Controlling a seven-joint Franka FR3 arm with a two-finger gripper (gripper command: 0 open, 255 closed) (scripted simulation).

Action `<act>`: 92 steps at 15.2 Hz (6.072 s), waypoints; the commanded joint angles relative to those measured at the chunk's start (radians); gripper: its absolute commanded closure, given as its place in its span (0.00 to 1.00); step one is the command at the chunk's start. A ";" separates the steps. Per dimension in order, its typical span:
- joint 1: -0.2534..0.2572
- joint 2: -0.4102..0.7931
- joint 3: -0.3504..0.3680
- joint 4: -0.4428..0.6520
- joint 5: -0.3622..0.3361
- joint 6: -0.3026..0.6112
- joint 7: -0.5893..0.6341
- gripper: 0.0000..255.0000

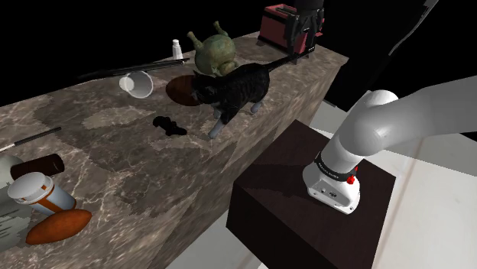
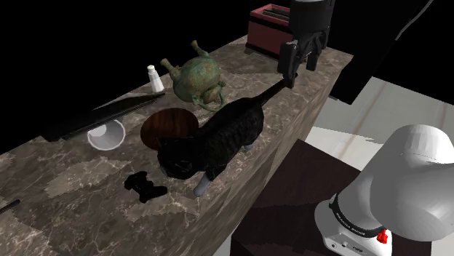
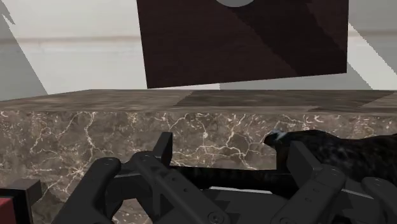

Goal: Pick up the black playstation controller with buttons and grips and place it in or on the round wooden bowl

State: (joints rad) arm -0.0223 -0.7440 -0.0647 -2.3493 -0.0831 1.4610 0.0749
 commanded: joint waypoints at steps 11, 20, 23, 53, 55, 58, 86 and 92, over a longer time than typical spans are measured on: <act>0.092 0.193 0.143 -0.012 0.107 0.215 0.123 0.00; 0.203 0.316 0.160 0.057 -0.235 0.331 0.235 0.00; 0.226 0.381 0.196 0.078 -0.208 0.357 0.290 0.00; 0.423 1.084 0.393 0.547 -0.195 0.502 0.684 0.00; 0.421 1.094 0.390 0.524 -0.202 0.533 0.689 0.00; 0.421 1.094 0.390 0.524 -0.202 0.533 0.689 0.00; 0.417 1.026 0.401 0.611 -0.167 0.387 0.650 1.00; 0.417 1.006 0.405 0.665 -0.156 0.315 0.634 1.00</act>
State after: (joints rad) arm 0.3948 0.2668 0.3392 -1.6916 -0.2411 1.7882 0.7113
